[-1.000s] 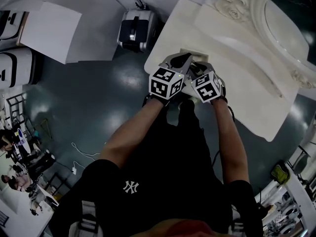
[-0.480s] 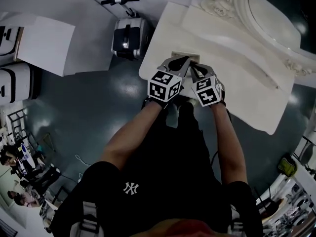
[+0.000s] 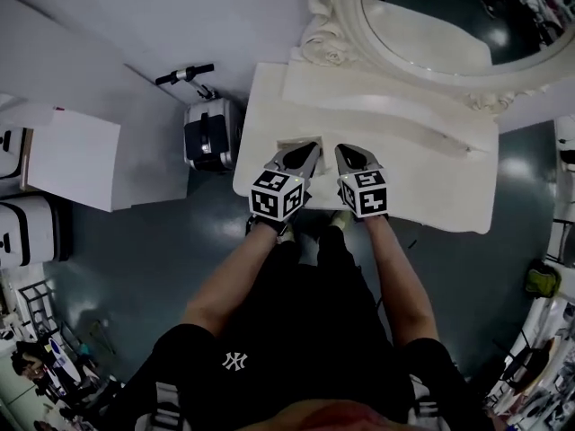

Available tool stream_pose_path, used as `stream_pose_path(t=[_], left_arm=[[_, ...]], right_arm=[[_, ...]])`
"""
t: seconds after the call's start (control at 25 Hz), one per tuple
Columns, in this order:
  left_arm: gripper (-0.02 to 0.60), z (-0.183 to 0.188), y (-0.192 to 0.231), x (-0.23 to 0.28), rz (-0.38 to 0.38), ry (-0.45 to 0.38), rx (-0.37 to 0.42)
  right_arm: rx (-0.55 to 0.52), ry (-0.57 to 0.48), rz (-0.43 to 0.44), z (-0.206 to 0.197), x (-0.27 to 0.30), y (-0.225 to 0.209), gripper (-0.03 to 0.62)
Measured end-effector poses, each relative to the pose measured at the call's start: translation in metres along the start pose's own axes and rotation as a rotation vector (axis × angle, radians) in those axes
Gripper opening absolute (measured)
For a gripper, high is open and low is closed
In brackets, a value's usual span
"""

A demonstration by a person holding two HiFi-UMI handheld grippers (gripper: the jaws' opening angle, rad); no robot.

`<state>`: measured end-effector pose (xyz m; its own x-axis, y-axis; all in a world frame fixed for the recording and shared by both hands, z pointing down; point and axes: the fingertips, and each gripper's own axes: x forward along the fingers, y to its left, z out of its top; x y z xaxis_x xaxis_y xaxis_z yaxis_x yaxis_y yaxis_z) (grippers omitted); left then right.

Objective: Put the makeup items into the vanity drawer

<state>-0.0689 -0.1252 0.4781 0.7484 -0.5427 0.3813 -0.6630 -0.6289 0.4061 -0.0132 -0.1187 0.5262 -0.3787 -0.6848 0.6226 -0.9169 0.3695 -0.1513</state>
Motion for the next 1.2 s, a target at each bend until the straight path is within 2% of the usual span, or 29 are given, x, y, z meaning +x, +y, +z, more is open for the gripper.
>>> stream_pose_path(t=[0.16, 0.32, 0.52, 1.0, 1.2], left_arm=[[0.000, 0.021, -0.015, 0.003, -0.059, -0.009, 0.038], [0.000, 0.030, -0.030, -0.006, -0.082, -0.009, 0.040], [0.000, 0.051, -0.049, -0.011, -0.113, -0.024, 0.078], [0.000, 0.083, -0.078, -0.029, -0.150, -0.087, 0.152], [0.000, 0.083, -0.080, -0.034, -0.158, -0.094, 0.161]], right_arm=[[0.040, -0.121, -0.062, 0.030, -0.022, -0.013, 0.025], [0.076, -0.183, -0.073, 0.042, -0.047, -0.012, 0.025], [0.094, -0.254, -0.087, 0.064, -0.070, -0.014, 0.025], [0.061, -0.320, -0.119, 0.091, -0.100, -0.006, 0.023], [0.060, -0.329, -0.128, 0.090, -0.104, 0.000, 0.023]])
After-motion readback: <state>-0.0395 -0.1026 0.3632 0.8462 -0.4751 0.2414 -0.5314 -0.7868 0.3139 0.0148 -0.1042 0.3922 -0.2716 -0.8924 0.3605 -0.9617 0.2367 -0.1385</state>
